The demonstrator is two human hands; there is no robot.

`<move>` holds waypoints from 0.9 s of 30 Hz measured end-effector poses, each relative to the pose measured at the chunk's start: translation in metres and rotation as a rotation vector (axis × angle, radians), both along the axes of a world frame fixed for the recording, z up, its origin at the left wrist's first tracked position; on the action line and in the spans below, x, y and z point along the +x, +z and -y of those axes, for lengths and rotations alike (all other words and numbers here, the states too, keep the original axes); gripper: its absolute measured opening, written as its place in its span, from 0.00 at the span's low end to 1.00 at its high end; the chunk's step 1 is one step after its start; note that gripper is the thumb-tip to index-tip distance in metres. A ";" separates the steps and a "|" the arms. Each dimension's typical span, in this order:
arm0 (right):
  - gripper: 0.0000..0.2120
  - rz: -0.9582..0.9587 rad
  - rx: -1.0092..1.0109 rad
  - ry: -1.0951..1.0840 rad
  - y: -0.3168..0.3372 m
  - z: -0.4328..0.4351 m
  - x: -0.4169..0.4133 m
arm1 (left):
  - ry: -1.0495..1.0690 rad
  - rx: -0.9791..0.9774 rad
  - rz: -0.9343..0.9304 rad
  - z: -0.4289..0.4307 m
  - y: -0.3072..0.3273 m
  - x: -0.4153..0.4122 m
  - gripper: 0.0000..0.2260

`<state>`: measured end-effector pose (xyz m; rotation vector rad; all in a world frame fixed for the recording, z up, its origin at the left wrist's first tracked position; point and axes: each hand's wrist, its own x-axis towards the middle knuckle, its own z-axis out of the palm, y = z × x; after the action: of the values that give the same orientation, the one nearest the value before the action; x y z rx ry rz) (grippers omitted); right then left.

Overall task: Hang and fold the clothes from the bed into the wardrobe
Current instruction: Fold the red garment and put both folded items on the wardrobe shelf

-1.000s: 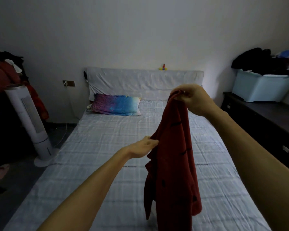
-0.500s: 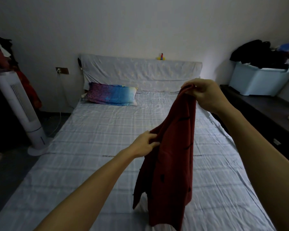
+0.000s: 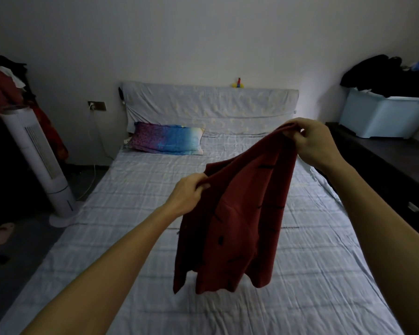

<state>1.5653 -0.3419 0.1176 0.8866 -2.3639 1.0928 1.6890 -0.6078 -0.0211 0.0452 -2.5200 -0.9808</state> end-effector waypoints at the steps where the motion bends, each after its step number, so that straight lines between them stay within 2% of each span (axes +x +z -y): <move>1: 0.08 -0.006 0.001 -0.025 -0.002 0.000 -0.002 | 0.015 0.002 -0.025 0.002 0.005 0.001 0.05; 5: 0.08 0.001 -0.036 -0.069 -0.008 0.006 -0.004 | 0.074 0.042 -0.099 0.009 0.016 0.006 0.02; 8: 0.08 0.019 -0.106 -0.036 -0.010 0.018 -0.002 | 0.113 -0.040 -0.105 0.016 0.015 0.008 0.07; 13: 0.08 -0.039 -0.139 0.001 -0.009 0.044 0.010 | 0.174 -0.098 -0.048 0.018 0.004 0.011 0.09; 17: 0.09 -0.054 -0.125 0.061 -0.008 0.061 0.019 | 0.138 -0.056 -0.013 0.003 -0.011 0.020 0.07; 19: 0.09 -0.060 -0.117 0.089 -0.010 0.066 0.023 | 0.089 -0.003 0.034 -0.007 -0.018 0.023 0.13; 22: 0.08 -0.068 -0.096 0.115 -0.016 0.068 0.029 | 0.064 -0.002 0.094 -0.018 -0.027 0.022 0.35; 23: 0.08 -0.065 -0.090 0.120 -0.017 0.068 0.030 | 0.049 -0.002 0.107 -0.021 -0.029 0.022 0.37; 27: 0.08 -0.060 -0.069 0.111 -0.023 0.062 0.031 | -0.026 -0.023 0.116 -0.034 -0.033 0.019 0.29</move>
<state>1.5960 -0.4043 0.0947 1.0221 -2.2381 1.1662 1.7080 -0.5739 -0.0539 0.0643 -2.6436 -0.9851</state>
